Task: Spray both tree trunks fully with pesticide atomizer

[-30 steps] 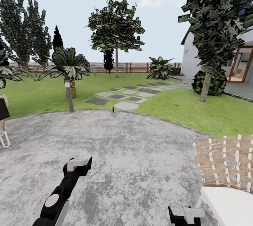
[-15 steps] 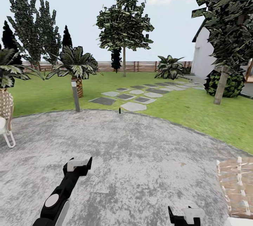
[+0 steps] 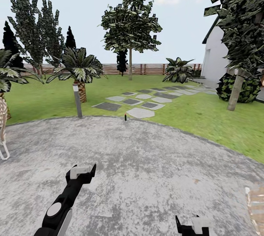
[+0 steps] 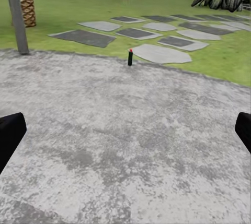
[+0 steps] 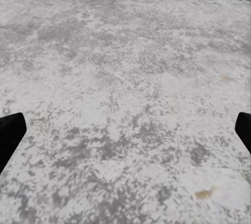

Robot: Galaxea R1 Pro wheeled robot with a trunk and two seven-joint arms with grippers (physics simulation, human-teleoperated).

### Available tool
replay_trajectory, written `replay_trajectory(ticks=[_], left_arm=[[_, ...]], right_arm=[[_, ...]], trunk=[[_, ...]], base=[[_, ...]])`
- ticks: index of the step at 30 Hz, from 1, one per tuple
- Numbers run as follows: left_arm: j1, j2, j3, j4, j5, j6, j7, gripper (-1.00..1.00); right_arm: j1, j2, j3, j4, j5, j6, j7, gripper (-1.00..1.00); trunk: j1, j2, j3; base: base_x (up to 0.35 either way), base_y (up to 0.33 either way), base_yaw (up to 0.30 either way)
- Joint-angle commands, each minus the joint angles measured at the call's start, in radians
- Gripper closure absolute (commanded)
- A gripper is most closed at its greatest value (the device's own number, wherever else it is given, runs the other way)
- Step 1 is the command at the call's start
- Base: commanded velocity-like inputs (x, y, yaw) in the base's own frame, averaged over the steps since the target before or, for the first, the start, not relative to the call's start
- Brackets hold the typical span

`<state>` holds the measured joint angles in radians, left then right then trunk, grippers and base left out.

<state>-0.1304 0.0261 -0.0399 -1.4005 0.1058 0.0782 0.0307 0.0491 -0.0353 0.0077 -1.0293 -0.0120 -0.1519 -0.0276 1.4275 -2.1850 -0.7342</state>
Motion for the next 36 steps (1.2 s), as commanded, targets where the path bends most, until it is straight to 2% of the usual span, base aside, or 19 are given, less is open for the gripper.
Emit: replay_trajectory(ticks=[1,36], left_arm=[[0.000,0.000,0.000,0.000,0.000,0.000,0.000,-1.00],[0.000,0.000,0.000,0.000,0.000,0.000,0.000,-1.00]], right_arm=[[0.000,0.000,0.000,0.000,0.000,0.000,0.000,-1.00],[0.000,0.001,-0.001,-0.001,0.000,0.001,-0.001,-1.00]], trunk=[[0.000,0.000,0.000],[0.000,0.000,0.000]], base=[[0.337,0.000,0.000],[0.337,0.000,0.000]])
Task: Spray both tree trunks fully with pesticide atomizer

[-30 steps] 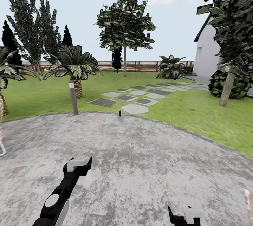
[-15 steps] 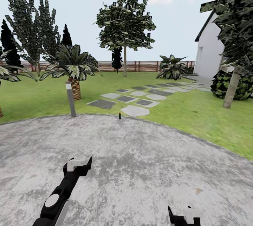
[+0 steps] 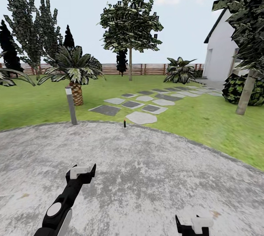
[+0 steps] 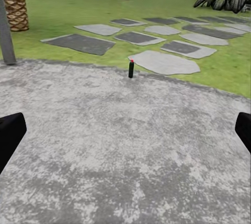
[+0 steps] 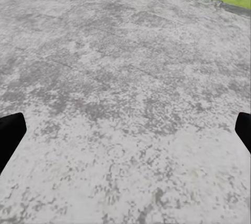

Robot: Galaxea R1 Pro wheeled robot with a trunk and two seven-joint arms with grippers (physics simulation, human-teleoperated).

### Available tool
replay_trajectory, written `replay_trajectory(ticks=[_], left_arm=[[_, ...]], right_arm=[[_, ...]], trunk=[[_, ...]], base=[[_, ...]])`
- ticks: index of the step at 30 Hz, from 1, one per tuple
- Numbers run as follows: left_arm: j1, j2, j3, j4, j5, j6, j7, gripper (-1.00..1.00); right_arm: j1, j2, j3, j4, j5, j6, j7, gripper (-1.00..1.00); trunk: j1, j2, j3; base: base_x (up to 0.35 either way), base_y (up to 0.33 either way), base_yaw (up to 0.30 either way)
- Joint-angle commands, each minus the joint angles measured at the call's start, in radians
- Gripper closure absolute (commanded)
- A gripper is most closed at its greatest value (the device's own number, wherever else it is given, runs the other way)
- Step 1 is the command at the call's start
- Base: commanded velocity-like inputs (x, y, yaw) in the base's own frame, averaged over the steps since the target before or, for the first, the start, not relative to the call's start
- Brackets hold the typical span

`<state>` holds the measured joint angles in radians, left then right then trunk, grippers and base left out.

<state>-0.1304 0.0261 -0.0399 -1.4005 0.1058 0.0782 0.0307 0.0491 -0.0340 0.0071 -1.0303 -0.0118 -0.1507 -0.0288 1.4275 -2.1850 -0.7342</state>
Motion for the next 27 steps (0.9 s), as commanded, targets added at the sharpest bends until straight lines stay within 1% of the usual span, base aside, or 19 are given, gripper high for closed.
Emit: replay_trajectory(ticks=[1,11,17,27], left_arm=[[0.000,0.000,0.000,0.000,0.000,0.000,0.000,-1.00],[0.000,0.000,0.000,0.000,0.000,0.000,0.001,-1.00],[0.000,0.000,0.000,0.000,0.000,0.000,0.000,-1.00],[0.000,0.000,0.000,0.000,0.000,0.000,0.000,-1.00]], right_arm=[[0.000,0.000,0.000,0.000,0.000,0.000,0.000,-1.00],[0.000,0.000,-0.001,0.000,0.001,0.002,0.000,-1.00],[0.000,-0.005,0.000,0.000,0.001,0.001,0.006,-1.00],[0.000,-0.003,0.000,0.000,0.000,0.000,0.006,-1.00]], trunk=[[0.000,0.000,0.000],[0.000,0.000,0.000],[0.000,0.000,0.000],[0.000,0.000,0.000]], base=[[0.337,0.000,0.000],[0.338,0.000,0.000],[0.337,0.000,0.000],[0.337,-0.001,0.000]])
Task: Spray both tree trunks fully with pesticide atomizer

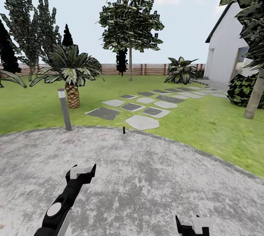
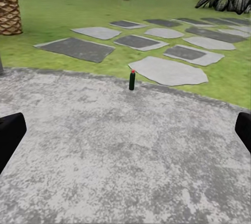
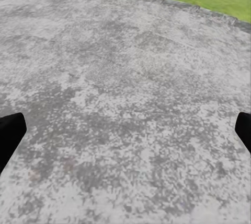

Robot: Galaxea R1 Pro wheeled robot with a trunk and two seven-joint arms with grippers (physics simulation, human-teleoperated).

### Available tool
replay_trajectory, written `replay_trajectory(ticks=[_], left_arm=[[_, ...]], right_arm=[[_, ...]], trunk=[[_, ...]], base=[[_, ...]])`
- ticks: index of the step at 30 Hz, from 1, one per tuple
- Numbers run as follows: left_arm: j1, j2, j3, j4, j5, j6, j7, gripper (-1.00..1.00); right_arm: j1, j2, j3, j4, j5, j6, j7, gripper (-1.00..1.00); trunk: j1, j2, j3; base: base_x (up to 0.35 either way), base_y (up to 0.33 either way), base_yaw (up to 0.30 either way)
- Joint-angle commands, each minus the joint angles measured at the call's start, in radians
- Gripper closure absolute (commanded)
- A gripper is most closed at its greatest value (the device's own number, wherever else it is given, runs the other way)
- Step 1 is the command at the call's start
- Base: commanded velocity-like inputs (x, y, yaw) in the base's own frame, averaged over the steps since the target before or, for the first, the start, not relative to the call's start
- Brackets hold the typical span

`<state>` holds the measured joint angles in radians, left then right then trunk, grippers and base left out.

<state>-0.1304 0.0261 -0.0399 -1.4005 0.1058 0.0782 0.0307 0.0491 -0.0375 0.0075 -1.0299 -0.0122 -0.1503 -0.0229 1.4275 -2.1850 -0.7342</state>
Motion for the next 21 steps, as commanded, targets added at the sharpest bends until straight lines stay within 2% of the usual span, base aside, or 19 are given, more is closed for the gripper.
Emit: replay_trajectory(ticks=[1,7,21], left_arm=[[0.000,0.000,0.000,0.000,0.000,0.000,0.000,-1.00],[0.000,0.000,0.000,0.000,0.000,0.000,0.000,-1.00],[0.000,0.000,0.000,0.000,-0.001,0.000,0.001,-1.00]], right_arm=[[0.000,0.000,0.000,0.000,0.000,0.000,0.000,-1.00],[0.000,0.001,0.000,0.000,0.000,0.000,0.000,-1.00],[0.000,0.002,0.000,-0.001,0.000,0.000,0.000,-1.00]], trunk=[[0.000,0.000,0.000],[0.000,0.000,0.000],[0.000,0.000,0.000]], base=[[0.337,-0.028,0.000],[0.331,-0.095,0.000],[0.293,-0.187,0.000]])
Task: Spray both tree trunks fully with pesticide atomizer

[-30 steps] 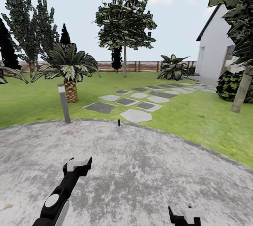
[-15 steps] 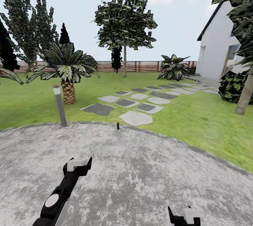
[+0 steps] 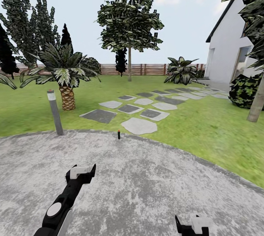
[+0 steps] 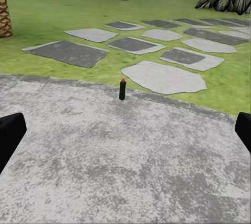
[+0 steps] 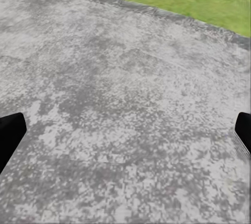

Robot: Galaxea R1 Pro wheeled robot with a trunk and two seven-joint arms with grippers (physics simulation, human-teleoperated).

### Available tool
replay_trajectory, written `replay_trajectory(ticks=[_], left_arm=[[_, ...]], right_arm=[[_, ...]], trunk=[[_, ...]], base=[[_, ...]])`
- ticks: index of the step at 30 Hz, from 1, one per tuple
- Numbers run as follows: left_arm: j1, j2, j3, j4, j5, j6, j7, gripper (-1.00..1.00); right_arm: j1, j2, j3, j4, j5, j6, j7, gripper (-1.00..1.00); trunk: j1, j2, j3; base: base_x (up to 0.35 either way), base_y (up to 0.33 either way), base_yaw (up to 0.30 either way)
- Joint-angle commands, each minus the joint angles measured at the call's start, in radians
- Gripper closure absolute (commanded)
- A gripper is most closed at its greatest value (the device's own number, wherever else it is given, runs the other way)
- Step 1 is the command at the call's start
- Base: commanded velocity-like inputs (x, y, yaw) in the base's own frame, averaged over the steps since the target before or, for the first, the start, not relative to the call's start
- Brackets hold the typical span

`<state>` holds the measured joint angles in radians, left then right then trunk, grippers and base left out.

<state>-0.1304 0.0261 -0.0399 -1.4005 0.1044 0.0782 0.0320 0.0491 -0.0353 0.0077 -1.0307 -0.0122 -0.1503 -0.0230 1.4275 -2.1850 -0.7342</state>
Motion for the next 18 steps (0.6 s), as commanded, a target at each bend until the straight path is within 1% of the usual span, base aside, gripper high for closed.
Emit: replay_trajectory(ticks=[1,18], left_arm=[[0.000,0.000,0.000,0.000,0.000,0.000,0.000,-1.00],[0.000,0.000,0.000,0.000,0.000,0.000,-0.001,-1.00]], right_arm=[[0.000,0.000,0.000,0.000,0.000,0.000,0.000,-1.00],[0.000,-0.002,0.000,0.000,0.001,0.000,0.002,-1.00]], trunk=[[0.000,0.000,0.000],[0.000,0.000,0.000]], base=[[0.277,-0.208,0.000],[0.265,-0.218,0.000]])
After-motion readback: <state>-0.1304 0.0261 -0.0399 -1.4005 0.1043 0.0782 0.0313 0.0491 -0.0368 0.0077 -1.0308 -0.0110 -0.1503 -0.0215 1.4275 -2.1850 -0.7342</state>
